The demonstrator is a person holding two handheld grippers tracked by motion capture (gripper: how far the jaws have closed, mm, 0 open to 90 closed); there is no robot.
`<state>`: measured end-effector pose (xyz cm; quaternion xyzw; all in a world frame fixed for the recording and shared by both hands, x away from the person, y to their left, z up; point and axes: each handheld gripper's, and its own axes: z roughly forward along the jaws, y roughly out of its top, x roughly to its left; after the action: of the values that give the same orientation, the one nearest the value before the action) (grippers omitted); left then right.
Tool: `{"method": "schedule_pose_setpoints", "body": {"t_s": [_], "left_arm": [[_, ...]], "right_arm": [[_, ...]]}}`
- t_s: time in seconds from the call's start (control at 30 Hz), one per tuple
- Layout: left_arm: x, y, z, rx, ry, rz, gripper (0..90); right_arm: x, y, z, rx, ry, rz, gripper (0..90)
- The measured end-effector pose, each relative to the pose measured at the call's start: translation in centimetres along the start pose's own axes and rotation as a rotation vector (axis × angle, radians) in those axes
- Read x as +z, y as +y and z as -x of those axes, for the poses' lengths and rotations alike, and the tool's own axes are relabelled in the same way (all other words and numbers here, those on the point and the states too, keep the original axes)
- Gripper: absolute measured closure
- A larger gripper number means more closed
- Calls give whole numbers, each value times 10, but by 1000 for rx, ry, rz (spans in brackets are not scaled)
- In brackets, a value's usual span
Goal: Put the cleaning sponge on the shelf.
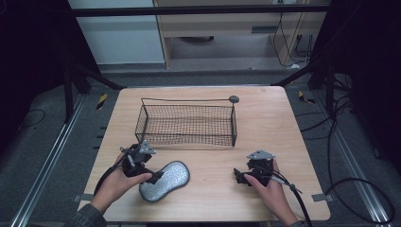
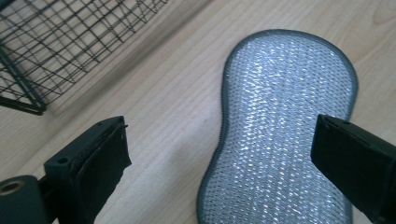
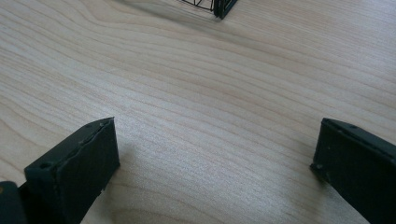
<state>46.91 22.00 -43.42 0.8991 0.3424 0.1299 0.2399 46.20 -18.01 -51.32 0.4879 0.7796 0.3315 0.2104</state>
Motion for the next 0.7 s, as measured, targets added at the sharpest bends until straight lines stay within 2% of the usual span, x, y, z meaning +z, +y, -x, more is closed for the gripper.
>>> {"method": "schedule_pose_setpoints", "body": {"t_s": [0.13,0.27,0.57,0.7], "left_arm": [[-3,2,5,31,-35,-31,40],[-4,4,7,28,-36,-19,42],[0,4,11,65,-50,-93,37],[2,5,14,71,-54,-106,38]], "right_arm": [[0,0,0,3,-5,-1,5],[0,0,-1,4,-6,0,5],[0,0,-1,4,-7,-1,5],[0,0,-1,3,-6,-1,5]]}}
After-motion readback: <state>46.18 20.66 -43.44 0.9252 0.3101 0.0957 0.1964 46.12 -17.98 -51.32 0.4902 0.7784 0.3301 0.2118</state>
